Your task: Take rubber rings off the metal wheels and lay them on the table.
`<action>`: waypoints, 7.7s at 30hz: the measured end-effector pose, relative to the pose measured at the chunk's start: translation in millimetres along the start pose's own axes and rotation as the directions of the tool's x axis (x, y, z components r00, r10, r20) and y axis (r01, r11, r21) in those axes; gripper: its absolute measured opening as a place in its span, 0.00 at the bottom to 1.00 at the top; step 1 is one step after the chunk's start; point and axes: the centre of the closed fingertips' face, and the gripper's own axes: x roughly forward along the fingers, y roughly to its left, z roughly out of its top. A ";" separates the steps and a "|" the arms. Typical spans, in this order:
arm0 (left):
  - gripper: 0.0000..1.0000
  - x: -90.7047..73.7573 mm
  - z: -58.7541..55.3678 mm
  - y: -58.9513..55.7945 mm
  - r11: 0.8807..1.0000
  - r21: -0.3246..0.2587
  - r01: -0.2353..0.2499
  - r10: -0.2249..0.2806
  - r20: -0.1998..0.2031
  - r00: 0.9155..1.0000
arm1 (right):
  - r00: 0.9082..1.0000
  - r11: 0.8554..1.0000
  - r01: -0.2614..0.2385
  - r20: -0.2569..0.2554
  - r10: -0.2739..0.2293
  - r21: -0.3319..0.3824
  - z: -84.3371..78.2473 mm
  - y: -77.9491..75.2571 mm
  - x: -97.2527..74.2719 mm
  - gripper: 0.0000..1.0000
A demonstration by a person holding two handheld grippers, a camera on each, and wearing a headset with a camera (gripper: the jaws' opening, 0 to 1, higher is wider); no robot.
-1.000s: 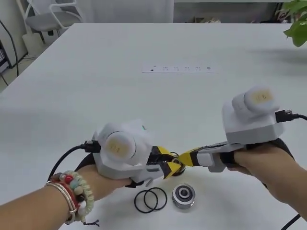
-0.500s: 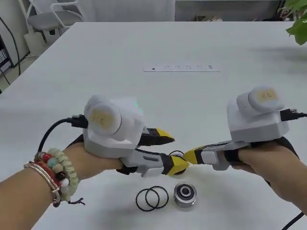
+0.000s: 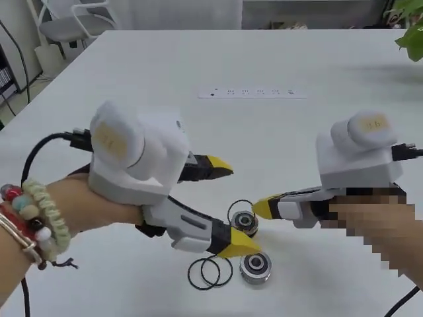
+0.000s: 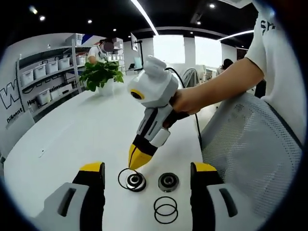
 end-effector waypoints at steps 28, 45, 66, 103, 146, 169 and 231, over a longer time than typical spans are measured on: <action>0.99 -118.6 -42.6 -10.9 0.960 -0.157 -0.231 0.235 0.008 0.972 | 0.992 0.993 -0.112 0.066 0.110 0.033 19.5 33.5 -1.7 0.00; 0.99 -111.1 -74.1 -36.5 0.936 -0.251 -0.247 0.248 -0.029 0.968 | 0.977 0.977 -0.212 0.019 0.211 0.032 8.8 67.8 10.9 0.00; 0.99 -106.2 -83.8 -40.4 0.921 -0.285 -0.266 0.265 -0.044 0.963 | 0.949 0.959 -0.282 -0.147 0.280 0.008 -33.2 91.7 32.9 0.00; 0.97 -105.0 -87.7 -42.9 0.924 -0.277 -0.264 0.256 -0.066 0.964 | 0.970 0.967 -0.181 -0.196 0.146 -0.178 -34.5 71.9 31.4 0.05; 0.91 -69.9 43.8 12.2 0.988 0.059 -0.143 0.135 0.115 0.984 | 0.995 0.970 -0.027 -0.098 0.004 -0.241 -29.8 -10.6 0.3 0.19; 0.45 12.3 19.2 48.4 0.987 0.032 -0.156 0.152 0.110 0.982 | 0.995 0.943 -0.050 -0.100 0.018 -0.328 -38.0 -9.8 14.1 0.28; 0.08 59.2 -70.9 27.6 0.982 -0.132 -0.137 0.128 -0.076 0.989 | 0.993 0.899 -0.073 -0.119 0.023 -0.431 -41.7 -11.6 15.1 0.02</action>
